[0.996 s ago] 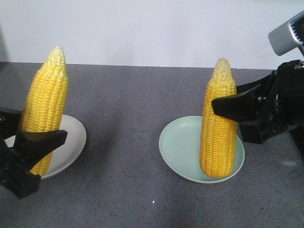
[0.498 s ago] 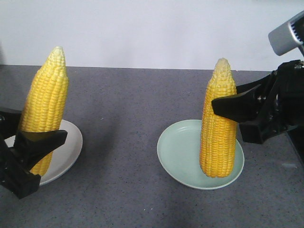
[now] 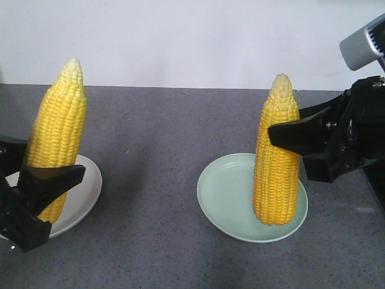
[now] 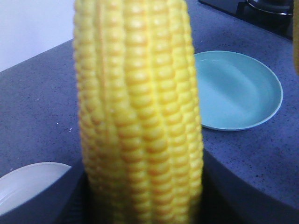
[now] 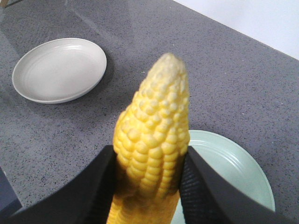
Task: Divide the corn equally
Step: 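Lower the right gripper's cob toward the green plate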
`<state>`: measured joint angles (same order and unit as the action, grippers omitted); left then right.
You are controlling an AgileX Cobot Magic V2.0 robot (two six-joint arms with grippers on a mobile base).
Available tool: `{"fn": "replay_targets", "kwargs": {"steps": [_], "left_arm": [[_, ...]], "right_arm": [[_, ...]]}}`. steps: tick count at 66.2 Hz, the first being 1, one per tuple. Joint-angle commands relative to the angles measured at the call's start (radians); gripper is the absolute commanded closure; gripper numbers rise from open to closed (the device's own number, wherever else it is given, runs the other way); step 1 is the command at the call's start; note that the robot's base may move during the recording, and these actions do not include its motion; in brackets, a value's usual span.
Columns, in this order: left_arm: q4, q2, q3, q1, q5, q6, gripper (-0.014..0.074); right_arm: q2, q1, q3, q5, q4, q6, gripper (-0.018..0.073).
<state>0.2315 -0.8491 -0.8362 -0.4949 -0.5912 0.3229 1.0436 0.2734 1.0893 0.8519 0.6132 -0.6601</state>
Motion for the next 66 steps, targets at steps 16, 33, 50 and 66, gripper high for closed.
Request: {"fn": "replay_targets", "kwargs": {"steps": [16, 33, 50, 66], "left_arm": [[0.012, 0.007, -0.027, -0.004, 0.071, -0.006, 0.029], [0.012, 0.007, -0.027, -0.004, 0.071, -0.006, 0.029], [0.012, 0.007, -0.027, -0.004, 0.071, -0.006, 0.029], [0.012, 0.007, -0.027, -0.004, 0.071, -0.006, 0.029]], "right_arm": [[-0.017, 0.001, 0.025, -0.049, 0.03, -0.005, 0.0356], [-0.017, 0.001, 0.025, -0.049, 0.03, -0.005, 0.0356], [-0.017, 0.001, 0.025, -0.049, 0.03, -0.005, 0.0356], [-0.017, 0.001, 0.025, -0.049, 0.03, -0.005, 0.0356]]}}
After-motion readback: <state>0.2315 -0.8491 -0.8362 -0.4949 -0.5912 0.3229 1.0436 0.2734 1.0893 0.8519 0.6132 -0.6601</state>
